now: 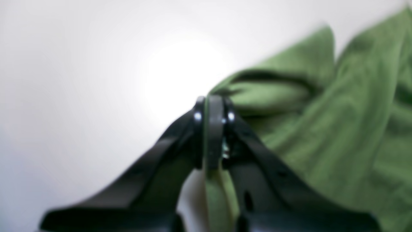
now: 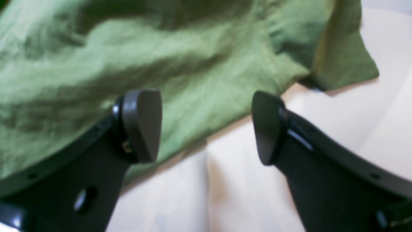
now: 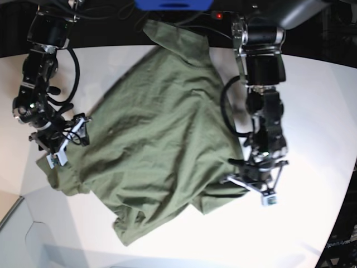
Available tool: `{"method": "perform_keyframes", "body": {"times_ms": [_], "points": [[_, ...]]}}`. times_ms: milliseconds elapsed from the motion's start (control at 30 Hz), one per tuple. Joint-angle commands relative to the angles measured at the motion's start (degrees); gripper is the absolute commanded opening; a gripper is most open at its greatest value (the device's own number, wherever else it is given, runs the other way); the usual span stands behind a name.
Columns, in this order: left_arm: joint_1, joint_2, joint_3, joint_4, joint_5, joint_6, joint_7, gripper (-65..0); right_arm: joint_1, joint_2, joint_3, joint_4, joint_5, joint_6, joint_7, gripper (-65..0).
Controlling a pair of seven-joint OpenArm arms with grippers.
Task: Layout the t-shirt on the table in an organized manner, then fold the t-shirt properly
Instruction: 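Pull the t-shirt edge with the left gripper to spread it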
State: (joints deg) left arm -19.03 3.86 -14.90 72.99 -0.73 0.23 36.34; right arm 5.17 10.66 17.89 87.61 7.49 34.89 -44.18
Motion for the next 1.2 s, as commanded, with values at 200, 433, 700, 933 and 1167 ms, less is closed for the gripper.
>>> {"method": "perform_keyframes", "body": {"times_ms": [200,433,700,933,1167], "points": [[5.27,0.14,-11.87,10.48,-2.74,-0.27,-1.22,-64.6,0.68,0.38,0.09,0.87,0.56,-0.04,1.41,-20.8],[13.53,0.05,-23.83,10.83,-9.60,-0.36,-1.22,-64.6,0.59,0.29,-0.18,0.87,0.56,-0.04,1.41,-20.8],[23.20,-4.25,-28.05,11.71,-21.55,-0.45,-0.86,-64.5,0.59,0.20,-0.18,0.87,0.56,-0.04,1.33,-20.8],[26.98,-10.14,-28.23,14.00,-37.64,-0.01,6.96,-43.6,0.50,-1.29,-0.26,0.87,0.65,-0.04,1.24,-20.8],[27.60,-10.76,-29.37,24.11,-41.51,-0.45,6.96,-29.8,-0.64,-1.38,-0.26,0.96,0.65,-0.04,1.41,-20.8]]}}
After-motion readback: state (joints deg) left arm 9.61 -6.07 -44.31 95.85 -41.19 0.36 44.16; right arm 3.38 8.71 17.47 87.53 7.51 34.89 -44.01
